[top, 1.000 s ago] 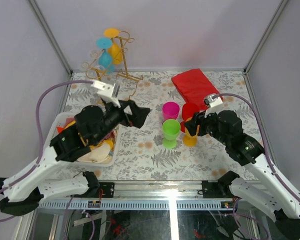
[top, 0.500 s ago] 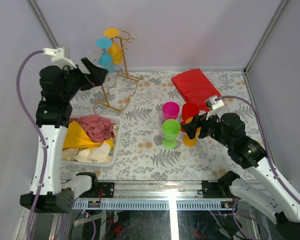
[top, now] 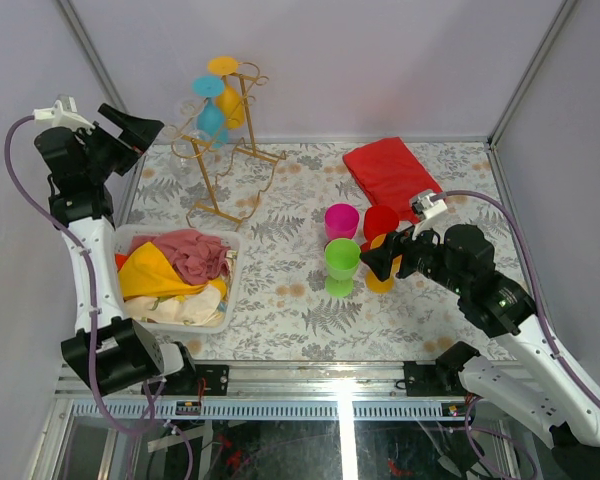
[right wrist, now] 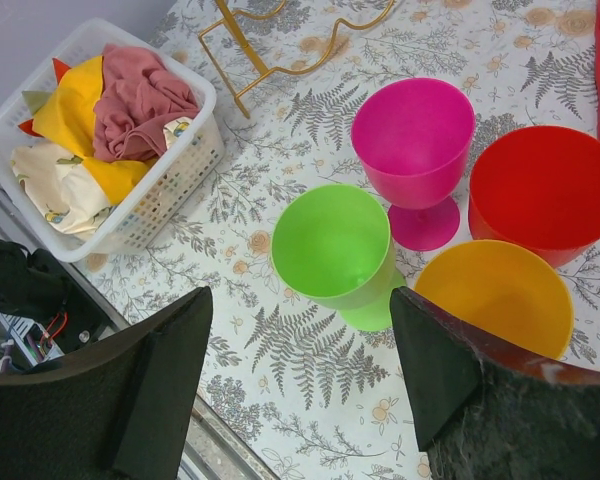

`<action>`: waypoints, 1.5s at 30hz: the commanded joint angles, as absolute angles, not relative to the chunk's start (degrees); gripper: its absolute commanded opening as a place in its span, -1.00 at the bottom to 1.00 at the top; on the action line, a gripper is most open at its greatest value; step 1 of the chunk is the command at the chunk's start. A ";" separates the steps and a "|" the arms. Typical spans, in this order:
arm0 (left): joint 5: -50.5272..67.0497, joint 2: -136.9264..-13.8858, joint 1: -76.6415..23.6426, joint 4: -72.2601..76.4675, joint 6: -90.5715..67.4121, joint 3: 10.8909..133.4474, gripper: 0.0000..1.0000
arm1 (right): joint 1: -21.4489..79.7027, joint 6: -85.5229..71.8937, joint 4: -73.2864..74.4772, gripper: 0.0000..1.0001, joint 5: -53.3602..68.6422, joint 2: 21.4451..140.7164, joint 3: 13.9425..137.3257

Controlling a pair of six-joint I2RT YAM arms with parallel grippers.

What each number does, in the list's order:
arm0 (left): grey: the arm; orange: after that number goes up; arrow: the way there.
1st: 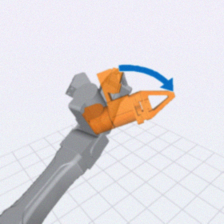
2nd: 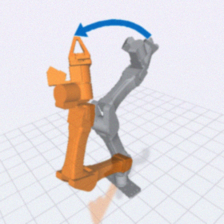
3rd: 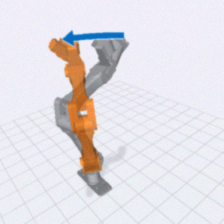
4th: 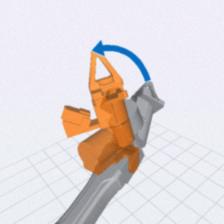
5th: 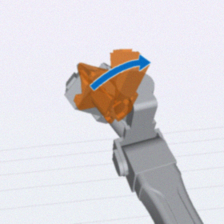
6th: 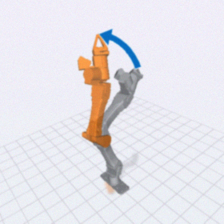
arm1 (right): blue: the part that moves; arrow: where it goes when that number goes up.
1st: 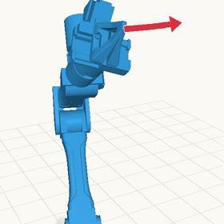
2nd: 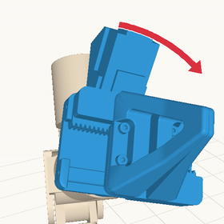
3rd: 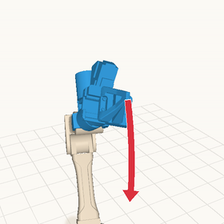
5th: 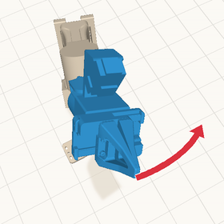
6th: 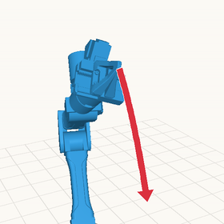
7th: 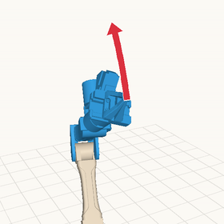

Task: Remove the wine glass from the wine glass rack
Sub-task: Pick up the wine glass from the wine rack.

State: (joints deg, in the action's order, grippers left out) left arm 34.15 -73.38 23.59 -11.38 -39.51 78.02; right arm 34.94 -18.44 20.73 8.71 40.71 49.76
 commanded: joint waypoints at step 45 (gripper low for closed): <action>40.65 -87.53 24.54 6.70 -52.56 78.76 -0.77 | 35.19 -18.62 20.04 0.58 10.28 41.73 51.47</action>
State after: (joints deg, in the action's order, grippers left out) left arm 40.29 -87.26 24.16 3.66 -51.22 77.97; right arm 34.94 -18.48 21.52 9.17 41.56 49.87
